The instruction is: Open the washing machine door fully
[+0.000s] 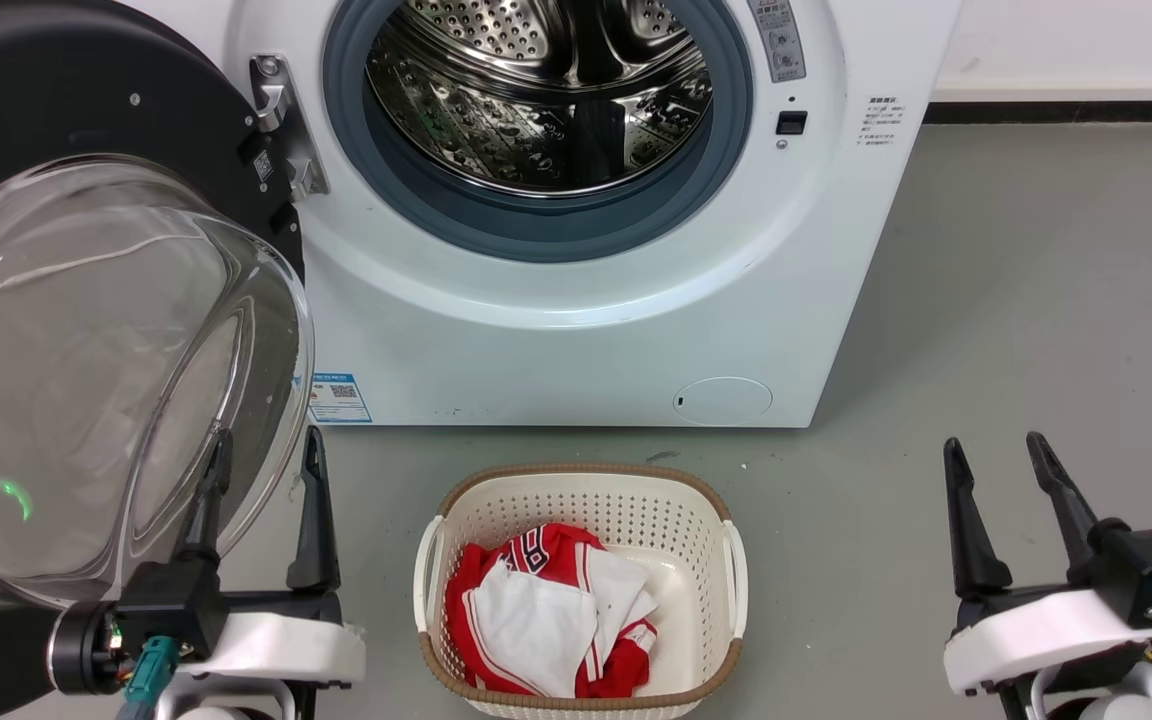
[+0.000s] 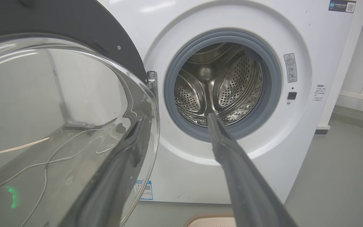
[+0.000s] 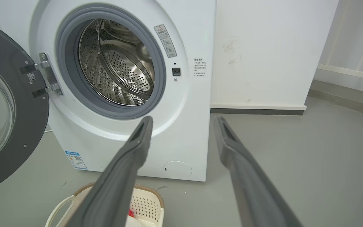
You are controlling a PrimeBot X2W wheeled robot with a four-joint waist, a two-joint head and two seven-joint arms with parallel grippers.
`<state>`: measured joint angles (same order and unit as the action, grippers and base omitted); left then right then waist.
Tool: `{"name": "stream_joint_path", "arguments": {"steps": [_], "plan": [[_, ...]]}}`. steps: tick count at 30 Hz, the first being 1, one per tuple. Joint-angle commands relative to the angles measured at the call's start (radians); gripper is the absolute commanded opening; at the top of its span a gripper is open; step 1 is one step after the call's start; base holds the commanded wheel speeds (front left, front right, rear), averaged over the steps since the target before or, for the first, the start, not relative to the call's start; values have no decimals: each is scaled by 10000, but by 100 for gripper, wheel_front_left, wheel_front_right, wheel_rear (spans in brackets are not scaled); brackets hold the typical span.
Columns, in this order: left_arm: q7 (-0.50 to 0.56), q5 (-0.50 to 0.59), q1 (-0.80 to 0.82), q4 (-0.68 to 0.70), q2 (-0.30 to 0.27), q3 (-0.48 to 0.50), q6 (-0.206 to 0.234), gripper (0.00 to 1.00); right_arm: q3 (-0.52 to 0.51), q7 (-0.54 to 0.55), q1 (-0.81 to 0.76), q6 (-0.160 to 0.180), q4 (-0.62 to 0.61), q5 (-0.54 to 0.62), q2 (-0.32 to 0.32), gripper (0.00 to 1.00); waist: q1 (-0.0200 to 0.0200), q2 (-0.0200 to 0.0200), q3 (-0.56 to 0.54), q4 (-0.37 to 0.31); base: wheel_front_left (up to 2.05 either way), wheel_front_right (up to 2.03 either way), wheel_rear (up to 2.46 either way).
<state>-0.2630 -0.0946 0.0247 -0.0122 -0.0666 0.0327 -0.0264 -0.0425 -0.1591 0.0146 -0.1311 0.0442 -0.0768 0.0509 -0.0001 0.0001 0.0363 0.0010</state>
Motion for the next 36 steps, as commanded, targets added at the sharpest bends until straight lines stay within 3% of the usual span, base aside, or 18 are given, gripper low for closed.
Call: {"name": "stream_joint_path", "arguments": {"steps": [1,5,6,17,36], "plan": [[0,15,1,-4,10,7,-5,0,-1,0,0,0,5,-24,0,0,1,-1,3,3,0,0,0],[174,-336,68,-352,52,110,-27,0,-3,73,-30,0,236,-404,-4,0,1,-1,-2,3,0,0,0],[381,-985,139,-479,56,184,-72,0,-32,192,16,0,312,-1087,-4,0,1,-1,-10,3,0,0,0],[922,-3519,211,-717,73,229,-247,0,-156,644,200,1,596,-3613,1,0,1,-1,-45,2,0,0,0],[1651,-6552,393,-1116,94,367,-461,0,-303,1186,419,1,955,-6668,3,0,1,-1,-95,0,0,0,0]]}}
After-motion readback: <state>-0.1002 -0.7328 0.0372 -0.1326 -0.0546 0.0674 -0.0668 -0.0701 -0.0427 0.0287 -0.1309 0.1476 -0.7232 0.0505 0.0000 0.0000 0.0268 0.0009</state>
